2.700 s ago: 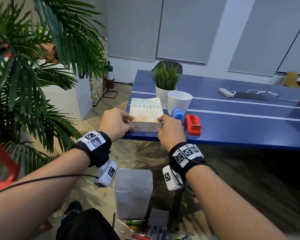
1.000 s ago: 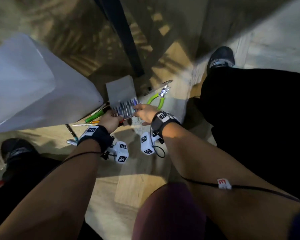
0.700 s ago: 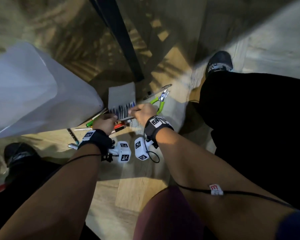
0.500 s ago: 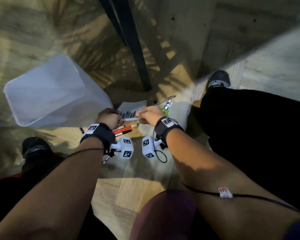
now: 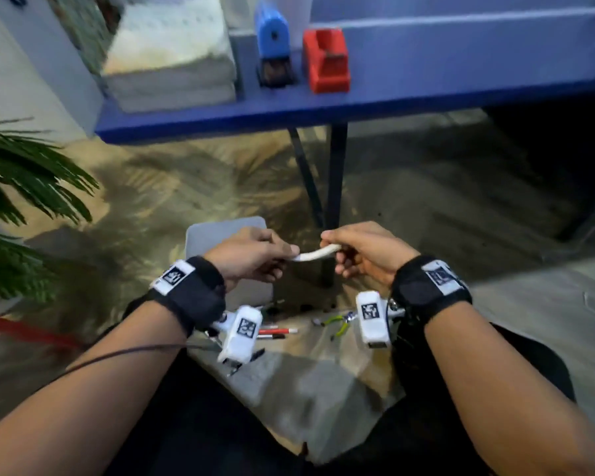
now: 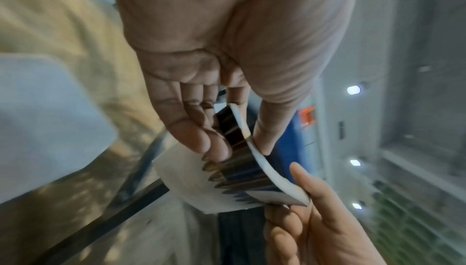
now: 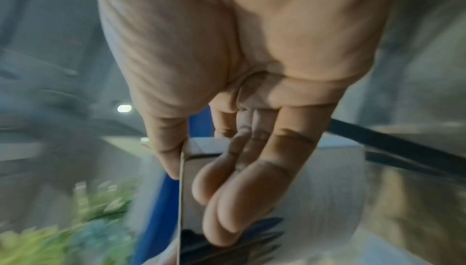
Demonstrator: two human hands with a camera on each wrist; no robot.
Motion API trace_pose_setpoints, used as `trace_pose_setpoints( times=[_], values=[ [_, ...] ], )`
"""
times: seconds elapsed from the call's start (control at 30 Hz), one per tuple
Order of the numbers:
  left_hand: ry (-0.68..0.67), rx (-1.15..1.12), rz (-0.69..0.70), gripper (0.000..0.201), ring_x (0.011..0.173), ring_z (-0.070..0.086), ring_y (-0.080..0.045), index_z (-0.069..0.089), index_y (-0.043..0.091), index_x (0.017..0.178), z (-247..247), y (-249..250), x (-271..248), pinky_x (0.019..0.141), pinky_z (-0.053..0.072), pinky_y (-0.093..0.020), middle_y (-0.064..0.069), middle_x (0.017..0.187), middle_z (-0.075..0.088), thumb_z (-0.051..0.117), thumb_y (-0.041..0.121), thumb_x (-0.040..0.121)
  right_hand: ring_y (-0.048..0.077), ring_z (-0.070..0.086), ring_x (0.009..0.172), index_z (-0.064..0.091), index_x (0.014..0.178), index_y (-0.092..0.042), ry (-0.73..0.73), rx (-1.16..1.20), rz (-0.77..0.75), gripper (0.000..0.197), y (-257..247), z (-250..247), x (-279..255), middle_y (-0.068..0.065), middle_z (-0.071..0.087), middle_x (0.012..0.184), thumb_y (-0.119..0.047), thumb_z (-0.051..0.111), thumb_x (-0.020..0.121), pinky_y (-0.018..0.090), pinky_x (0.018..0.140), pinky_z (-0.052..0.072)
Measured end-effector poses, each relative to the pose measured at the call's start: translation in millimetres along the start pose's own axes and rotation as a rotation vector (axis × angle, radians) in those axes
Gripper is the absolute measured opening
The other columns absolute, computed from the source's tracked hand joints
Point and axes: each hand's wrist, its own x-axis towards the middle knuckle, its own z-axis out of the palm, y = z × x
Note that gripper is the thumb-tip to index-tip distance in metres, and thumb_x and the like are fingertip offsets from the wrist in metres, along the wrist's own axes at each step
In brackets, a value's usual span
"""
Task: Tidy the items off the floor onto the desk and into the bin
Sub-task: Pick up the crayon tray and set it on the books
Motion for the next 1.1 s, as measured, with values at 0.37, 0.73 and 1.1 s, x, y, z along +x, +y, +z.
trace_pose_setpoints(
  times=[0.37, 0.73, 1.1],
  values=[
    [0.224, 0.032, 0.614, 0.037, 0.061, 0.063, -0.022, 0.074, 0.003, 0.101, -73, 143, -248, 0.053, 0.052, -0.023, -0.020, 0.076, 0.069, 0.085, 0.029, 0.077, 0.023, 0.067, 0.055, 0.066, 0.095, 0.008, -0.122, -0.086, -0.658, 0.043, -193, 93, -178, 0.015, 0.065, 0.063, -0.033, 0.070, 0.089, 0.028, 0.050, 0.056],
    [0.421, 0.269, 0.786, 0.017, 0.067, 0.048, -0.019, 0.076, 0.018, 0.109, -142, 217, -183, 0.064, 0.045, -0.033, -0.012, 0.074, 0.049, 0.074, 0.014, 0.092, 0.020, 0.060, 0.058, 0.067, 0.100, -0.004, 0.170, -0.258, -0.837, 0.014, -290, 129, -96, 0.013, 0.062, 0.079, -0.009, 0.054, 0.099, 0.028, 0.051, 0.051],
    [0.803, 0.772, 0.595, 0.044, 0.097, 0.062, -0.019, 0.070, 0.035, 0.123, -153, 157, -110, 0.078, 0.047, -0.028, -0.001, 0.091, 0.059, 0.080, 0.043, 0.080, 0.029, 0.061, 0.106, 0.059, 0.127, -0.019, 0.441, -1.023, -0.740, 0.037, -228, 136, -47, 0.005, 0.055, 0.116, -0.031, 0.068, 0.093, 0.038, 0.094, 0.052]
  ],
)
